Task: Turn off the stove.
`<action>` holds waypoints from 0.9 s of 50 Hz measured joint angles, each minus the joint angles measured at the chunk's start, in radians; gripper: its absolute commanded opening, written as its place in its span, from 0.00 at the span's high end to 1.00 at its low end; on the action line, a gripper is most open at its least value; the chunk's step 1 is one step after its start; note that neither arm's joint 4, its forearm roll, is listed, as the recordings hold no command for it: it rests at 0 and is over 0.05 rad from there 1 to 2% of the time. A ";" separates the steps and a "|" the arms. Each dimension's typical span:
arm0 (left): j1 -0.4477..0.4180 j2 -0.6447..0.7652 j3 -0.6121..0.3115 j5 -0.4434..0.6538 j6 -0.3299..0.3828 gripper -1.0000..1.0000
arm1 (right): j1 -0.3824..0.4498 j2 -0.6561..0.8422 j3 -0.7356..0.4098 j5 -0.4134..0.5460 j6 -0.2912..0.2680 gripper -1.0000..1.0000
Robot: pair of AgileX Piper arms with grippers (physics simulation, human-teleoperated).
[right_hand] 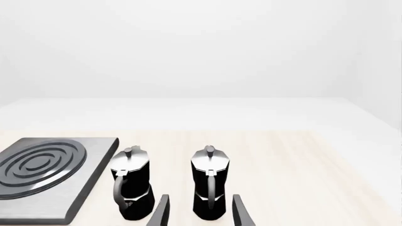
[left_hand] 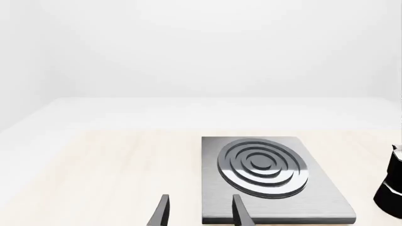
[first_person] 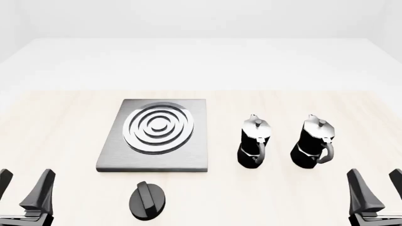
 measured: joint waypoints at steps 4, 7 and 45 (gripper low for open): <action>-0.001 0.006 -0.001 -0.004 0.000 0.00 | -0.001 0.002 -0.001 0.000 -0.002 0.00; -0.003 0.009 -0.002 -0.005 0.000 0.00 | -0.001 0.003 -0.001 0.000 -0.002 0.00; -0.152 0.296 -0.192 -0.032 0.113 0.00 | 0.001 0.009 -0.002 -0.002 -0.004 0.00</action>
